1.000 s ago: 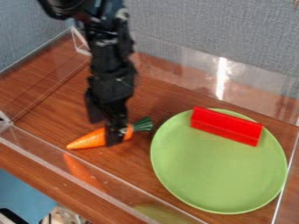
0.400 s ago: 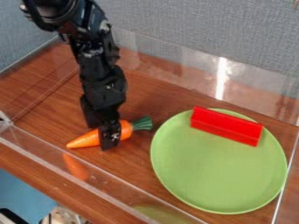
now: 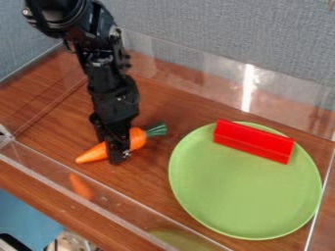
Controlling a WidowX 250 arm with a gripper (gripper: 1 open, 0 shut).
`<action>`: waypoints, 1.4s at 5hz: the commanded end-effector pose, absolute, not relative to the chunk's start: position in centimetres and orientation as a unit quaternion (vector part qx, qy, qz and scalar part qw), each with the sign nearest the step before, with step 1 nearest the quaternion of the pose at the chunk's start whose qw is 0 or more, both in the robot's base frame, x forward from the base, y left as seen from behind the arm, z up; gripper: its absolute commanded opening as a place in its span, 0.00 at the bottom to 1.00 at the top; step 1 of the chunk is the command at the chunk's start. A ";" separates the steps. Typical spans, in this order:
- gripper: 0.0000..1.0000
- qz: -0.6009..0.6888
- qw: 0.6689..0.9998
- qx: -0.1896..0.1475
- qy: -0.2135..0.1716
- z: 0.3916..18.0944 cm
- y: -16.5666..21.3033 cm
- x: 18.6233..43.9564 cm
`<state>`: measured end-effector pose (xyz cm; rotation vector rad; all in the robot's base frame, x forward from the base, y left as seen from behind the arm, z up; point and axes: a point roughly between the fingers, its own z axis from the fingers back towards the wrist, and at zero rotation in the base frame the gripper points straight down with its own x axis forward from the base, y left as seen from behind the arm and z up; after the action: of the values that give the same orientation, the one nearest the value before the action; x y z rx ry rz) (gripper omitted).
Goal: Put the carrot on the green plate
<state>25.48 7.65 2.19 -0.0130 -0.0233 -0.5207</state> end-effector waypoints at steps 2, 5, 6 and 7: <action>0.00 -0.249 0.968 -0.014 -0.028 3.0 8.0 26.4; 0.00 -0.238 0.970 -0.049 -0.021 2.9 7.6 26.3; 0.00 -0.234 0.970 -0.060 -0.018 2.9 7.4 26.1; 0.00 -0.230 0.971 -0.071 -0.013 2.8 7.2 25.9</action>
<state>25.65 6.62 2.35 -0.1527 -0.0092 -0.4788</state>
